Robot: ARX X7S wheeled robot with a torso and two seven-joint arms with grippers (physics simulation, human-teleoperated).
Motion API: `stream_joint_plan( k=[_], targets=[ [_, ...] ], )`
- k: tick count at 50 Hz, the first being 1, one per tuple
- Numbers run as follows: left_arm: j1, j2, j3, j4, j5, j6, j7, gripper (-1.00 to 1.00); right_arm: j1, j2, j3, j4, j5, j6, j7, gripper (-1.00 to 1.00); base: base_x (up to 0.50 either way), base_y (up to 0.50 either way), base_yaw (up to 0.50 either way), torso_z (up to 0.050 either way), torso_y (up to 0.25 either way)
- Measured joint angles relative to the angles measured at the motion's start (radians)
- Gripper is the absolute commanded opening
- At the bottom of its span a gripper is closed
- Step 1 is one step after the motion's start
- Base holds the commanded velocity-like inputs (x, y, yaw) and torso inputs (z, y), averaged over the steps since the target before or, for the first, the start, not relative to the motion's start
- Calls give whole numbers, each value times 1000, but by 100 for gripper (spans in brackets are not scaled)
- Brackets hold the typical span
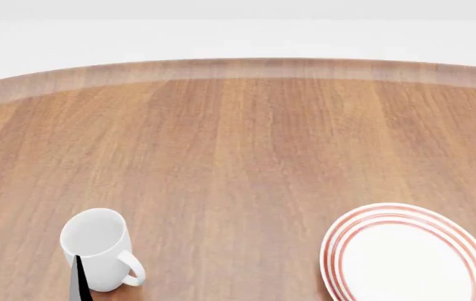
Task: Pick up the red mug and put it on the plate
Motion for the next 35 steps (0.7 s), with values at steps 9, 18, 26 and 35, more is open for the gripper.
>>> stream_joint_plan(
  k=[9, 18, 26, 35],
  targets=[
    [-1, -1, 2, -1, 0, 1, -2, 100, 7, -4, -8, 20, 10, -8, -6, 100, 0, 0, 0, 0, 0],
    [-1, -2, 3, -2, 0, 3, -4, 100, 12, -7, -13, 33, 21, -13, -10, 100, 0, 0, 0, 0, 0],
    [-2, -2, 5, -2, 0, 4, -5, 100, 16, -8, -15, 41, 27, -16, -11, 100, 0, 0, 0, 0, 0],
    [-3, -3, 7, -3, 0, 6, -6, 100, 20, -7, -16, 44, 36, -17, -11, 100, 0, 0, 0, 0, 0]
  ],
)
